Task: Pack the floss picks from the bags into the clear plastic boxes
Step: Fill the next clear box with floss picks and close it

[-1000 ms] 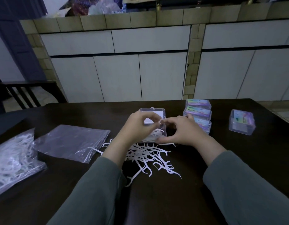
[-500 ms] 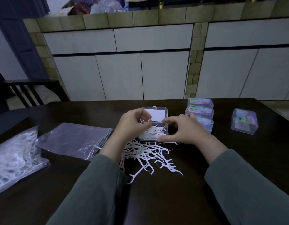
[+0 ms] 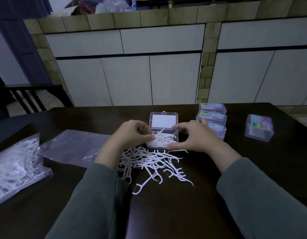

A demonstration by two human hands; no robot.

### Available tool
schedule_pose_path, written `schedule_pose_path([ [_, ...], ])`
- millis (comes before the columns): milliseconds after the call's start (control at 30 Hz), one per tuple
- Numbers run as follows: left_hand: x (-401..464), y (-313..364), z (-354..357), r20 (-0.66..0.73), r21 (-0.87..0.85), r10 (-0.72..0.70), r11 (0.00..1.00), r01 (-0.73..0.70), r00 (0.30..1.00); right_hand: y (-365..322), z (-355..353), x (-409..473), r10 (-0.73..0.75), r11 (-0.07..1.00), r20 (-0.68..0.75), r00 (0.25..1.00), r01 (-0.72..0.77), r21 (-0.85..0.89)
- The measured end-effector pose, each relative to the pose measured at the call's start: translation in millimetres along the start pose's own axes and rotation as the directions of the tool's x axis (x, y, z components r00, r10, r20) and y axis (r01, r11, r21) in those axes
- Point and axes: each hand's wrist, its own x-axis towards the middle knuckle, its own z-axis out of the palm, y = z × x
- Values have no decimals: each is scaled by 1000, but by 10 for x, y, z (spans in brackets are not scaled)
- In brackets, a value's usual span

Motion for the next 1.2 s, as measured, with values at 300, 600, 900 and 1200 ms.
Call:
schedule_pose_path([
  [300, -16, 253, 137, -73, 76, 90, 994, -84, 993, -27, -21, -27, 5, 1000, -4, 1000, -5, -9],
  [600, -102, 43, -135, 115, -4, 94, 996, -94, 989, 10, 17, 14, 6, 1000, -4, 1000, -6, -4],
  [900, -26, 163, 18, -153, 8, 220, 975, -221, 964, -23, -14, -28, 12, 1000, -6, 1000, -12, -1],
  [1200, 137, 258, 253, -116, 219, 201, 960, -172, 973, -58, -81, -79, 16, 1000, 8, 1000, -16, 1],
])
